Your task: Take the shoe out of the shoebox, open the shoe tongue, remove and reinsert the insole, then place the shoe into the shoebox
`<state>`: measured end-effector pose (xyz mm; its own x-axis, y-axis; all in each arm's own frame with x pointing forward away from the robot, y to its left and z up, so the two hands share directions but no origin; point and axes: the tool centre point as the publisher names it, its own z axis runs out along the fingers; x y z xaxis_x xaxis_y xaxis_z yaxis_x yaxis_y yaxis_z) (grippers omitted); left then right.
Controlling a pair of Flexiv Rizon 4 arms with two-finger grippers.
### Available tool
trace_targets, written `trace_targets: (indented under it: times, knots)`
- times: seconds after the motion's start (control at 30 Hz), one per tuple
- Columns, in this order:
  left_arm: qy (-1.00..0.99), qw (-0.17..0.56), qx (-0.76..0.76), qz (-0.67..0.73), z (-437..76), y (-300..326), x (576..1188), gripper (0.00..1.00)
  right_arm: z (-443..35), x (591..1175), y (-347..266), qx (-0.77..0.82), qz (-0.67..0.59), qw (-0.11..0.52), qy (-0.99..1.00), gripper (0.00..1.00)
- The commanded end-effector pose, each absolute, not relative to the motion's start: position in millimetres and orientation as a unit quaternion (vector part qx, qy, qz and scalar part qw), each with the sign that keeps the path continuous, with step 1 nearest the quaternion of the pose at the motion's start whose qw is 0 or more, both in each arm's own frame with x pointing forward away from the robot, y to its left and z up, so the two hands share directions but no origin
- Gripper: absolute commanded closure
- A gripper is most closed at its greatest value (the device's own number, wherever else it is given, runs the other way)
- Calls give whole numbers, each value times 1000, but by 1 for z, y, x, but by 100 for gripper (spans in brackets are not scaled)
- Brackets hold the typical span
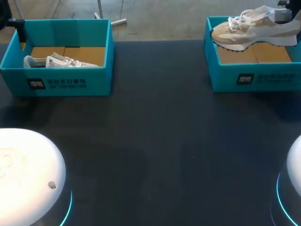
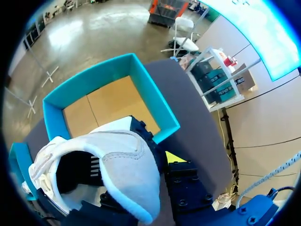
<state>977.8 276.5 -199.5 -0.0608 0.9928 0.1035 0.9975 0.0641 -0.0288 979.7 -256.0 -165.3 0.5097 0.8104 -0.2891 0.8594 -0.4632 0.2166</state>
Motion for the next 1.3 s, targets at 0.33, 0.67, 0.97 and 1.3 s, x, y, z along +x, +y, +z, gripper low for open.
trace_targets:
  times: [0.33, 0.67, 0.97, 1.3]
  knots:
    - [-728, 47, -684, -27, -199, 276, 976, 0, -183, 907, -180, 844, -63, 163, 507, 100]
    - [-728, 47, -684, -27, -199, 276, 976, 0, -209, 865, -147, 848, -57, 130, 511, 100]
    - [-728, 47, -684, -27, -199, 276, 976, 0, -221, 853, -134, 850, -67, 115, 511, 100]
    - [-728, 47, -684, -27, -199, 276, 976, 0, -221, 853, -134, 850, -67, 115, 511, 100]
